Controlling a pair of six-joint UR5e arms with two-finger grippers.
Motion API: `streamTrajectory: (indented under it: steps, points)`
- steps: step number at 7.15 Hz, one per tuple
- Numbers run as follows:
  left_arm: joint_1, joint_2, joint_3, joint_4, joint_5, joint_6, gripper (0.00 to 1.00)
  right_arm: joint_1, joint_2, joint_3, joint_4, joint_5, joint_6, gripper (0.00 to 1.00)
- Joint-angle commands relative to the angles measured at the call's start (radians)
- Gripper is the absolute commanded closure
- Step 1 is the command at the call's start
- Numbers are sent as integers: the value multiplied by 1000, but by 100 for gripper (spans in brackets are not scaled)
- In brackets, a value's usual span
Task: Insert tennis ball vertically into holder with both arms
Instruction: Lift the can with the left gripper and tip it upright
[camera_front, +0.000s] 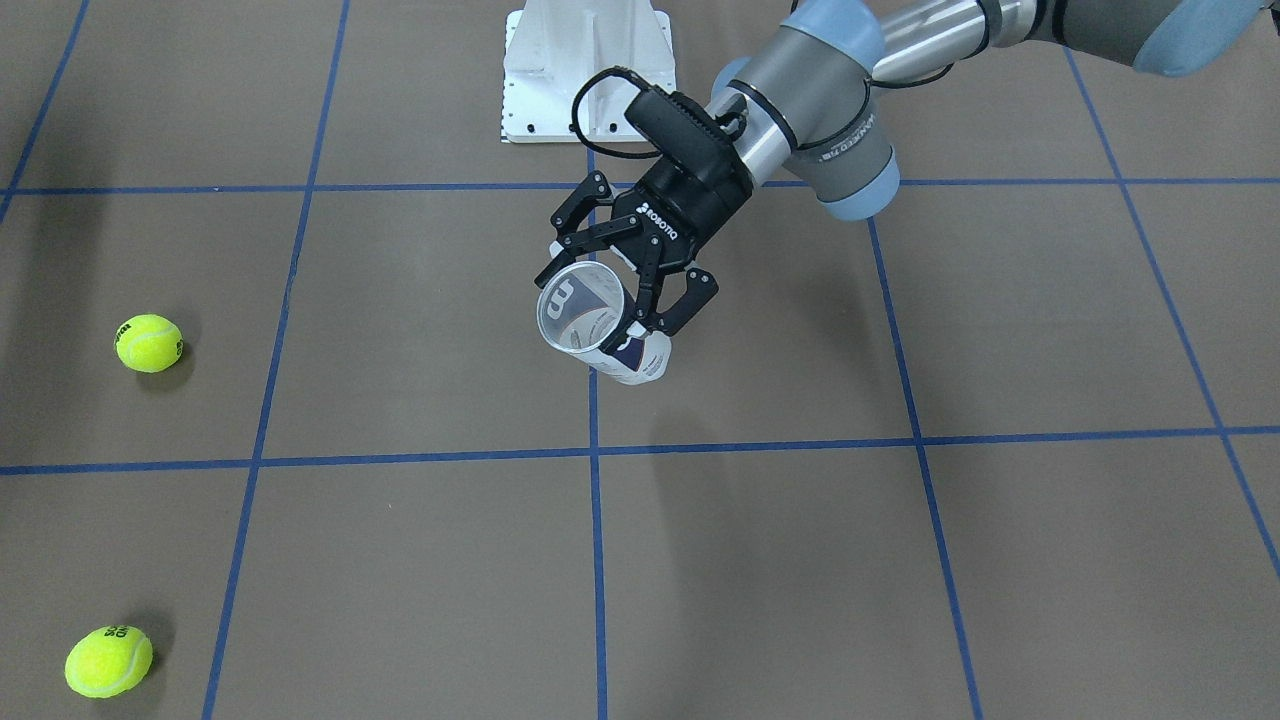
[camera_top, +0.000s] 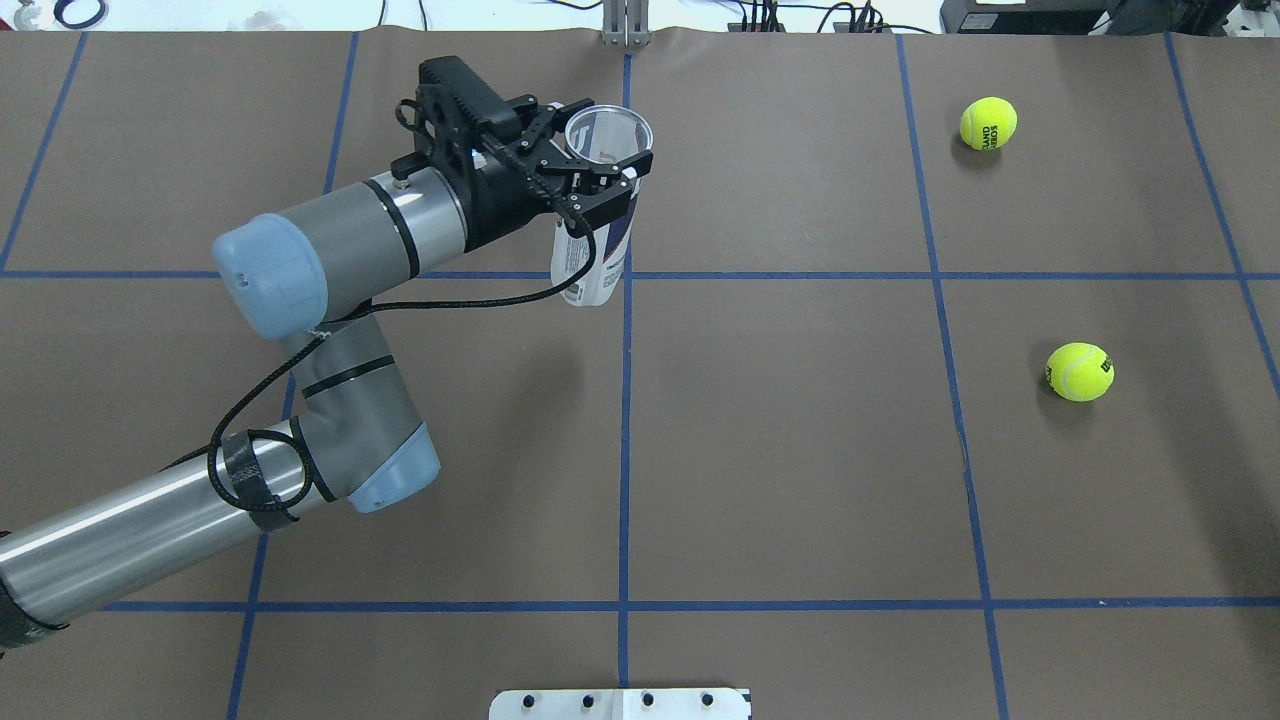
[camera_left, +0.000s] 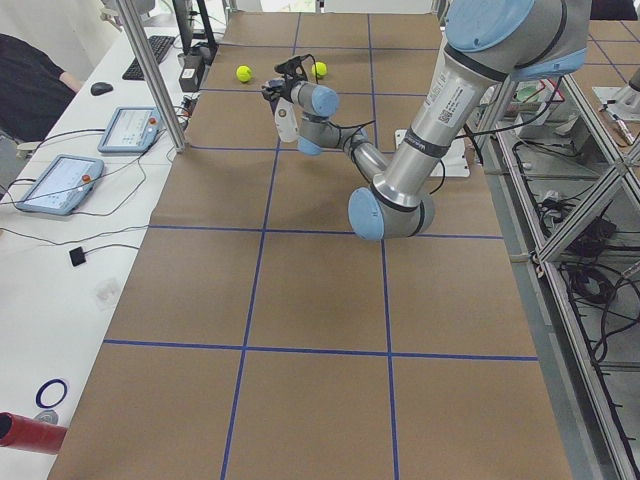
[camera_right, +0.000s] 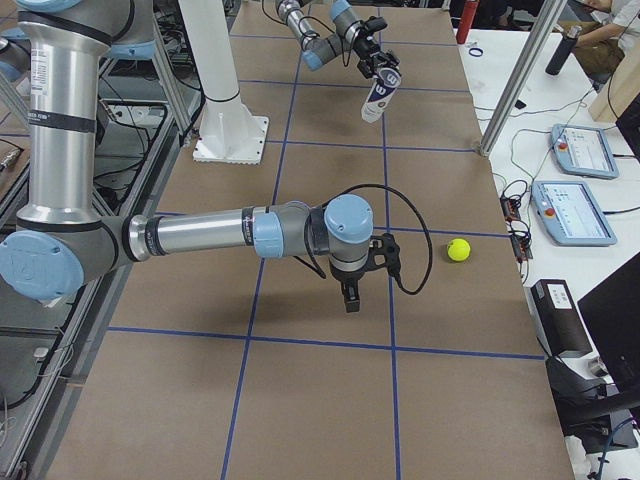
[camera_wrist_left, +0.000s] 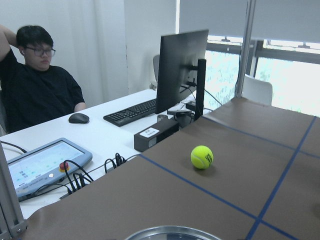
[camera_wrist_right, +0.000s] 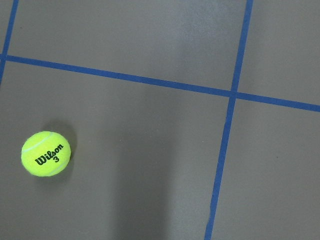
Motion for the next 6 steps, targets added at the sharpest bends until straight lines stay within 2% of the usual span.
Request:
streamTrajectory:
  steps: [1, 3, 4, 5, 6]
  points:
    - [1, 27, 122, -242, 27, -5, 75, 0, 1, 2, 0, 0, 0, 0]
    - [10, 36, 140, -271, 50, 30, 75, 0, -1, 2, 0, 0, 0, 0]
    - [50, 50, 146, -320, 82, 64, 75, 0, -1, 2, 0, 0, 0, 0]
    - [80, 49, 172, -381, 155, 67, 73, 0, -1, 2, 0, 0, 0, 0]
    - [108, 47, 176, -389, 172, 99, 73, 0, -1, 2, 0, 0, 0, 0]
